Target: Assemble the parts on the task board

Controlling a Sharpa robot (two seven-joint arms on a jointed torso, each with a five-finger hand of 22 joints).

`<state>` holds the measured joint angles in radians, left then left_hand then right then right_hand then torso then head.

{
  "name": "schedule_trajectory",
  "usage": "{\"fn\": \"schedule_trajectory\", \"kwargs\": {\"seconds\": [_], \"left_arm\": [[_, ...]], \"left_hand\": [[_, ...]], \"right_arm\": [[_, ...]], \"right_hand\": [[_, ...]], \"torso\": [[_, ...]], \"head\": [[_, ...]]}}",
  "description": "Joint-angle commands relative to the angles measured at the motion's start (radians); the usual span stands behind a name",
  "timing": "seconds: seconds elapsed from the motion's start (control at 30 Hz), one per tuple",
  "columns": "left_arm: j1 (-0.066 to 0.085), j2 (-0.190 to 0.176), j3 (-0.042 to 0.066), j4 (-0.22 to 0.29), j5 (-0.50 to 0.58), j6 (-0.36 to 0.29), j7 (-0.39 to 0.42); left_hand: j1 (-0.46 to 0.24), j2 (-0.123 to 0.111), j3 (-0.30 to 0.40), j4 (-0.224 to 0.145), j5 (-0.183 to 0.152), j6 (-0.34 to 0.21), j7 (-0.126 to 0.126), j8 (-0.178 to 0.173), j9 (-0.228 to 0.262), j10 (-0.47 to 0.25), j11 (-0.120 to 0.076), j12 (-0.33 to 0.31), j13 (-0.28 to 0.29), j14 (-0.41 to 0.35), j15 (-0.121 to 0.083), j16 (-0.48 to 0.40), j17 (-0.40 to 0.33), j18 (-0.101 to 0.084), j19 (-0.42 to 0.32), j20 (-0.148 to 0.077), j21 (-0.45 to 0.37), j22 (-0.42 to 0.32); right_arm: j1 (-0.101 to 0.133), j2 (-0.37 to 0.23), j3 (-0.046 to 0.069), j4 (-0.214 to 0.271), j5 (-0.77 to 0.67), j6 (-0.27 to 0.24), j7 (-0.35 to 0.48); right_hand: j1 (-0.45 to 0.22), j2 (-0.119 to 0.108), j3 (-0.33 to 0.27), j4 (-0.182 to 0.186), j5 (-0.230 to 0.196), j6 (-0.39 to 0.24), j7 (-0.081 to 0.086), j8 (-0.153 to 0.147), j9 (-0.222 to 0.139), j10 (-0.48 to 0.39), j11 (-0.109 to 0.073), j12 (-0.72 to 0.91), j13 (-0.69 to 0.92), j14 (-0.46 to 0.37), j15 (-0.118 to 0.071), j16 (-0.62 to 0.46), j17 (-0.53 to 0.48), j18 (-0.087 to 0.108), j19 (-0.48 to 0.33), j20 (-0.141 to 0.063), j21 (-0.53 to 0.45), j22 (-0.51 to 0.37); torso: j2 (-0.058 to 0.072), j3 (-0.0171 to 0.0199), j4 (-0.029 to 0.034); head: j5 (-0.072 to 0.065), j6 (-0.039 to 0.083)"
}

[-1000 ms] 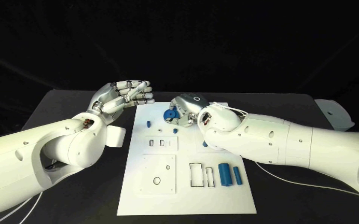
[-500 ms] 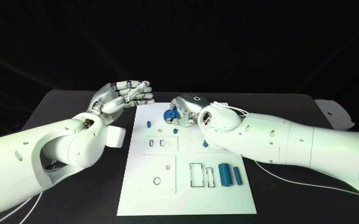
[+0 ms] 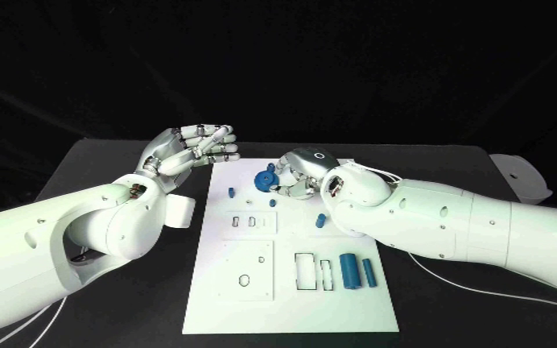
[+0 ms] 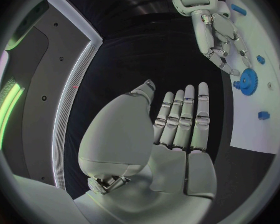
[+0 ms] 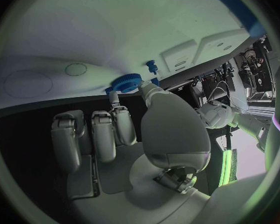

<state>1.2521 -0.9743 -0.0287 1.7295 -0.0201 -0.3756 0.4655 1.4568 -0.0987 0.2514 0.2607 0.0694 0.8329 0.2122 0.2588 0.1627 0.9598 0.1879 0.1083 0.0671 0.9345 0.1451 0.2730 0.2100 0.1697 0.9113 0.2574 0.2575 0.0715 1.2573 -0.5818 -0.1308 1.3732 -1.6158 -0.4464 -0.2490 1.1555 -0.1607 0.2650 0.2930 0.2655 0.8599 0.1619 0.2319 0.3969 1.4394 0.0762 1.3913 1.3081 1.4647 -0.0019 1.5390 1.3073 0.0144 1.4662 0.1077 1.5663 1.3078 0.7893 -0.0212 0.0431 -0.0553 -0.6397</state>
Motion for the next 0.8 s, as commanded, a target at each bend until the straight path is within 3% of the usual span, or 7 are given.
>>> {"fn": "schedule_trajectory", "kwargs": {"seconds": [0.03,0.13,0.23,0.43,0.6,0.8], "left_arm": [[0.001,0.000,0.001,0.001,-0.004,0.016,0.007],[0.001,-0.002,0.001,0.000,-0.004,0.016,0.008],[0.001,-0.004,0.001,-0.001,-0.004,0.016,0.007],[0.001,-0.005,0.001,-0.003,-0.004,0.017,0.008],[0.001,-0.005,0.001,-0.004,-0.004,0.019,0.009],[0.001,-0.003,0.001,-0.007,-0.004,0.021,0.009]], "left_hand": [[0.006,-0.001,0.008,0.001,-0.007,0.003,0.027,-0.004,-0.001,0.007,0.003,-0.003,-0.001,0.005,0.004,-0.004,0.001,0.015,0.009,-0.002,-0.006,-0.001],[0.006,-0.001,0.008,0.001,-0.007,0.003,0.027,-0.004,-0.001,0.007,0.003,-0.003,-0.001,0.005,0.004,-0.004,0.001,0.015,0.009,-0.002,-0.006,-0.001],[0.006,-0.001,0.008,0.001,-0.007,0.003,0.027,-0.004,-0.001,0.007,0.003,-0.003,-0.001,0.005,0.004,-0.004,0.001,0.015,0.009,-0.002,-0.006,-0.001],[0.005,-0.002,0.010,0.000,-0.007,0.001,0.028,-0.006,-0.002,0.006,0.004,-0.006,-0.001,0.004,0.004,-0.006,0.003,0.015,0.009,-0.001,-0.008,-0.002],[0.005,-0.002,0.010,0.000,-0.007,0.001,0.027,-0.006,-0.002,0.006,0.004,-0.006,-0.001,0.004,0.004,-0.006,0.003,0.015,0.009,-0.001,-0.008,-0.002],[0.005,-0.002,0.010,0.000,-0.007,0.001,0.027,-0.006,-0.002,0.006,0.004,-0.006,-0.001,0.004,0.004,-0.006,0.003,0.015,0.009,-0.001,-0.008,-0.002]], "right_arm": [[0.003,-0.045,0.004,0.042,0.014,-0.076,0.010],[0.014,-0.112,0.007,0.092,0.073,-0.112,0.030],[0.029,-0.178,0.008,0.134,0.158,-0.121,0.073],[0.050,-0.308,0.009,0.180,0.312,-0.076,0.160],[0.055,-0.378,0.008,0.155,0.389,0.003,0.232],[0.045,-0.398,0.005,0.109,0.399,0.049,0.281]], "right_hand": [[0.007,0.004,0.009,-0.008,0.007,0.009,-0.005,-0.007,0.001,0.007,-0.002,0.005,0.123,0.089,0.005,0.007,0.178,-0.014,0.105,0.003,0.005,0.263],[0.030,0.000,0.024,-0.014,0.015,0.012,-0.005,-0.012,0.002,-0.002,-0.003,-0.007,0.114,0.087,0.004,0.005,0.173,-0.014,0.105,0.002,0.005,0.263],[0.072,-0.026,0.035,-0.030,0.003,0.015,-0.003,-0.019,0.002,-0.017,-0.001,-0.025,0.101,0.083,0.006,0.000,0.157,-0.014,0.105,0.003,0.005,0.263],[0.148,-0.046,0.059,-0.064,-0.050,0.033,-0.007,-0.023,0.006,-0.024,-0.005,-0.034,0.095,0.084,0.002,0.000,0.161,-0.014,0.105,0.000,0.005,0.263],[0.215,-0.054,0.090,-0.101,-0.049,0.053,-0.015,-0.021,0.008,-0.025,-0.012,-0.034,0.095,0.089,-0.004,0.007,0.185,-0.014,0.105,-0.005,0.005,0.263],[0.235,-0.065,0.103,-0.114,-0.048,0.042,-0.009,-0.034,0.004,-0.027,-0.009,-0.037,0.093,0.091,-0.003,0.011,0.197,-0.014,0.105,-0.006,0.005,0.263]], "torso": [[-0.001,0.0002,-0.0032],[-0.002,0.0003,-0.0061],[-0.004,0.0030,-0.0111],[-0.007,0.0053,-0.0170],[-0.008,0.0097,-0.0226],[-0.009,0.0136,-0.0205]], "head": [[0.000,0.003],[-0.001,0.004],[-0.005,0.007],[-0.015,0.006],[-0.020,0.006],[-0.019,0.003]]}}
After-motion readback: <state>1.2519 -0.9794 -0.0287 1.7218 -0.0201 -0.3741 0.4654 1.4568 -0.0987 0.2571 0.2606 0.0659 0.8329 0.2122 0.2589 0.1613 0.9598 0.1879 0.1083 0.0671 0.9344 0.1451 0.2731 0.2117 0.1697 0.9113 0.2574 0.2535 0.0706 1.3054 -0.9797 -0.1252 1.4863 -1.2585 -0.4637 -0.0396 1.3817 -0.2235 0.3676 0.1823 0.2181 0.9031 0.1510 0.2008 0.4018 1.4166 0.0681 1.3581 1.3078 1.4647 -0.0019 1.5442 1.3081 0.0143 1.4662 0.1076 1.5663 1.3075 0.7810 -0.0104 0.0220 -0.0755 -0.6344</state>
